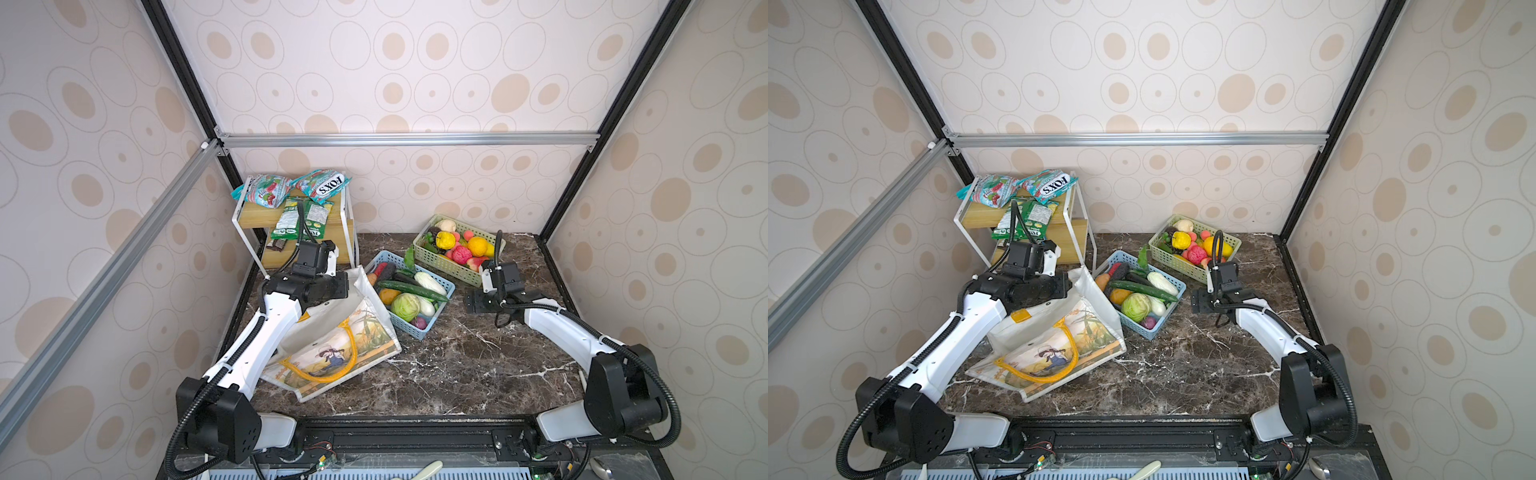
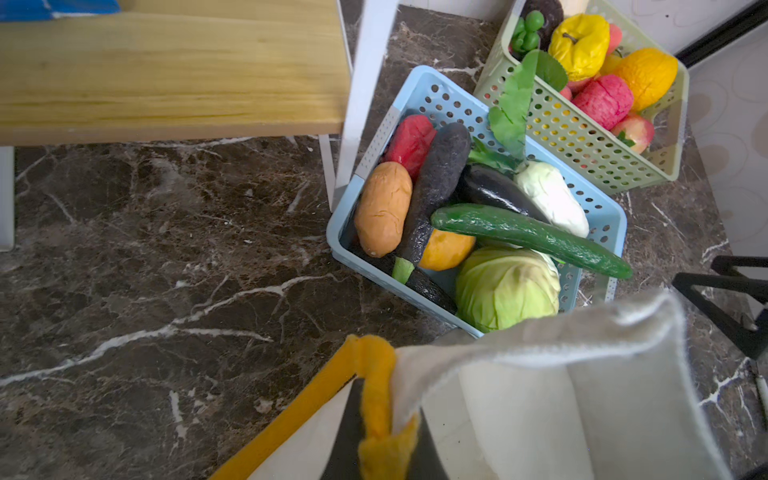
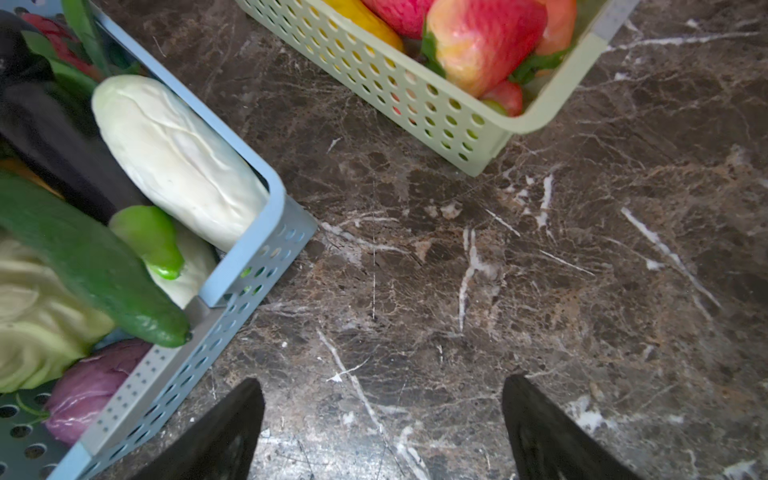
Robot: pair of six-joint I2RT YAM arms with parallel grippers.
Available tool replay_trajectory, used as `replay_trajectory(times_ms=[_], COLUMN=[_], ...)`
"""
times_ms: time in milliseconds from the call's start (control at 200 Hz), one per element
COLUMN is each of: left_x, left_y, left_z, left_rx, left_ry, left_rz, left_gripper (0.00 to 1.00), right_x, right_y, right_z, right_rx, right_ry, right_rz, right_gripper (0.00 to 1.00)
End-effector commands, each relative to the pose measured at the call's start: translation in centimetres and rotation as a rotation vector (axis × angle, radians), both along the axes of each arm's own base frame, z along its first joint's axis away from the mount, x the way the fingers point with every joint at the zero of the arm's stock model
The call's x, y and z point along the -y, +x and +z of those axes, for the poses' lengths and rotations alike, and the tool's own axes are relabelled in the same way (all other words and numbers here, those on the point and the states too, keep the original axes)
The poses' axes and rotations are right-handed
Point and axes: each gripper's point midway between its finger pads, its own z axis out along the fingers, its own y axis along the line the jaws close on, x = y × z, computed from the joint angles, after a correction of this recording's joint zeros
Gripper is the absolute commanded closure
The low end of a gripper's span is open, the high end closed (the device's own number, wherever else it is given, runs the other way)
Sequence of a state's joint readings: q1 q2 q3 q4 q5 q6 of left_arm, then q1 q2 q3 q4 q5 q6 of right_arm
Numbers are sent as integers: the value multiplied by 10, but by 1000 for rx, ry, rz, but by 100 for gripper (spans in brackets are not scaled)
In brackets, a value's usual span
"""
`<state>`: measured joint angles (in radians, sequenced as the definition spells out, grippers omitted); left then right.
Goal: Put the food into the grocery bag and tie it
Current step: 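Drag the tote bag closer with the left gripper while the right reaches over the basket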
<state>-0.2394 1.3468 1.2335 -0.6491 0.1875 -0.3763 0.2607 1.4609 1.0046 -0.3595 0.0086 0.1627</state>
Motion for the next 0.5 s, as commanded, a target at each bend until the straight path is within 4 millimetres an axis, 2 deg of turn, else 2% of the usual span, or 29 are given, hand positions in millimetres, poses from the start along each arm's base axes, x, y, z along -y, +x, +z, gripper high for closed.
replay_trajectory(times_ms=[0,100,115,195,300,380,495], left_x=[-16,-20,-20,-17,-5,-1,-7], left_y=[6,6,6,10,15,17,17], left_z=[37,41,41,43,56,68,82], left_rx=[72,76,78,88,104,123,156], left_ry=[-34,-33,-35,-77,-178,-239,-251], left_rz=[120,156,160,173,178,193,234], left_gripper=[100,100,100,100,100,100,100], right_x=[-12,-22,-34,-63,-93,-107,-125], right_y=[3,4,1,-8,-20,-22,-25], right_z=[9,19,21,33,44,50,60], right_rx=[-15,-23,-24,-17,2,13,23], right_ry=[-8,20,30,82,96,119,195], right_rz=[70,124,160,261,349,370,394], right_gripper=[9,12,12,14,14,14,17])
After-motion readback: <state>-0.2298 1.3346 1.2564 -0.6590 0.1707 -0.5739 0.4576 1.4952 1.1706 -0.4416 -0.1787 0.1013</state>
